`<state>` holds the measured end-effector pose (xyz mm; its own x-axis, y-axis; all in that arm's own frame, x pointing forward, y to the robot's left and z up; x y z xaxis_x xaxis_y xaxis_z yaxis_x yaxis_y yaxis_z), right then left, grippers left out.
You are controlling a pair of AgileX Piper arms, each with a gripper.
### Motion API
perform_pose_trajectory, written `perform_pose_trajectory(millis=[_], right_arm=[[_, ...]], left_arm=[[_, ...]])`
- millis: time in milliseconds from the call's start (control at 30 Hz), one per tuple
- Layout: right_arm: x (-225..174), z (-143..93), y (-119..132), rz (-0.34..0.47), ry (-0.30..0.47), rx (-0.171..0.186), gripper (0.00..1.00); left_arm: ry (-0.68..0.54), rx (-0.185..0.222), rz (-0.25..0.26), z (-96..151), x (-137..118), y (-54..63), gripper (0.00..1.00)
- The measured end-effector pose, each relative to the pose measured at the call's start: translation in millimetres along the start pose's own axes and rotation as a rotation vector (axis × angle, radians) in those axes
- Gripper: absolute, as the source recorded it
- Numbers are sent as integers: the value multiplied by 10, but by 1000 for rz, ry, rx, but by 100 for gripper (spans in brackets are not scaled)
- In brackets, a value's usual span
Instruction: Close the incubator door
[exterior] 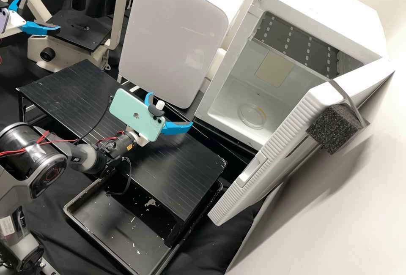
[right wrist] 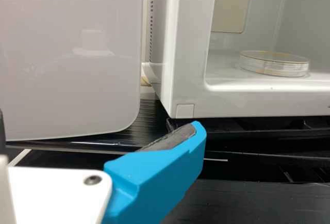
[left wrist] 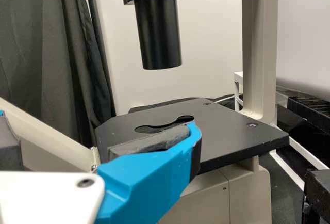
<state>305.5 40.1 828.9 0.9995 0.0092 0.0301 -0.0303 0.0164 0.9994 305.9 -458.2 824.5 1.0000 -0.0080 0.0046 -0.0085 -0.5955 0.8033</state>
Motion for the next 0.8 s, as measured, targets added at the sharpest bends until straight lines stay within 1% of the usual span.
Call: perform_pose_trajectory(millis=[300, 400, 467, 533, 633, 700, 767, 800], right_arm=[[-5, 9, 3, 2, -2, 0, 100], [-109, 60, 51, 14, -2, -14, 100], [-249, 108, 131, 54, -4, -7, 100], [-418, 138, 246, 128, 12, 13, 100], [-600, 148, 362, 221, 40, 21, 100], [-714, 154, 415, 285, 42, 28, 100], [-799, 171, 438, 328, 20, 17, 100], [-841, 195, 448, 350, -8, 2, 100]], left_arm=[[0, 0, 0, 0, 0, 0, 100], [0, 0, 0, 0, 0, 0, 100], [0, 0, 0, 0, 0, 0, 100], [0, 0, 0, 0, 0, 0, 100], [0, 0, 0, 0, 0, 0, 100], [0, 0, 0, 0, 0, 0, 100], [0, 0, 0, 0, 0, 0, 100], [0, 0, 0, 0, 0, 0, 100]])
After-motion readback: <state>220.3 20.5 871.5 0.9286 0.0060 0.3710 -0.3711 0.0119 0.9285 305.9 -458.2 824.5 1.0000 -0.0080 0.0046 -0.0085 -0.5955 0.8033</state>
